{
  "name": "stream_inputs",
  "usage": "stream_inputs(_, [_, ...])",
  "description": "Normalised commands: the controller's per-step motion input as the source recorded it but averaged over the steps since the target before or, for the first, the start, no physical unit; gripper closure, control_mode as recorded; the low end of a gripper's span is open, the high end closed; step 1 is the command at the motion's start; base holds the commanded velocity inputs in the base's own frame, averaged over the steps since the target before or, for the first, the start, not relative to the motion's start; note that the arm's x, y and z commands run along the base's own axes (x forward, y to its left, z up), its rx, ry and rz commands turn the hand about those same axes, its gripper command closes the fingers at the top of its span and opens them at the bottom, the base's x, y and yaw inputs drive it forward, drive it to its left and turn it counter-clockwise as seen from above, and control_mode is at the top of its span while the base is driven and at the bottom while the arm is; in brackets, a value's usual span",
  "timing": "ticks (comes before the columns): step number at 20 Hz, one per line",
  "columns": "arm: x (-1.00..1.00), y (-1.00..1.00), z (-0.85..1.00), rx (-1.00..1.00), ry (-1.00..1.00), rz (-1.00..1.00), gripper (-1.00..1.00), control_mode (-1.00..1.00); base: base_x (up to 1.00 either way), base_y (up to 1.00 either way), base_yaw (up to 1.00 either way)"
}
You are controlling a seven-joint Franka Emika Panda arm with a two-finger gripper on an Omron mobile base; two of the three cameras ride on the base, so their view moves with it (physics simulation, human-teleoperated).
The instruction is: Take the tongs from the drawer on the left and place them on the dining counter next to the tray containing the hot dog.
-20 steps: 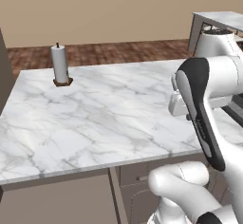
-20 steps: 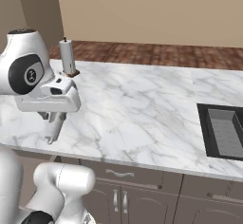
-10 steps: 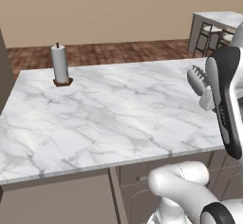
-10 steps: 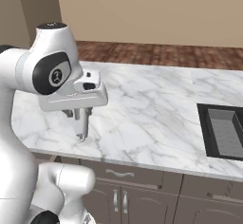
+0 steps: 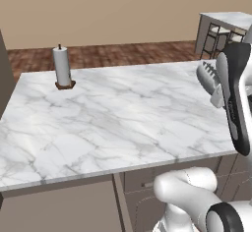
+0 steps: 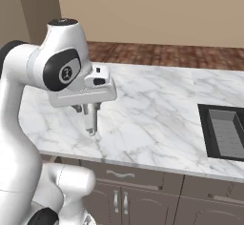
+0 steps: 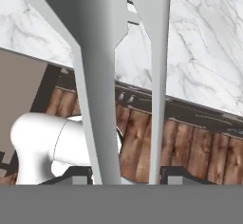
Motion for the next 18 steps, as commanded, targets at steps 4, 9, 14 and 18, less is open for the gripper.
stream_inputs(4, [0.34, -0.14, 0.0, 0.0, -0.05, 0.0, 1.0, -1.0, 0.0, 0.0, 0.0])
stream_inputs(9, [0.32, -0.19, 0.0, 0.0, -0.04, 0.0, 1.0, -1.0, 0.0, 0.0, 0.0])
stream_inputs(14, [0.24, -0.17, 0.0, 0.0, -0.03, 0.0, 1.0, -1.0, 0.0, 0.0, 0.0])
stream_inputs(18, [0.25, -0.13, 0.0, 0.0, -0.01, 0.0, 1.0, -1.0, 0.0, 0.0, 0.0])
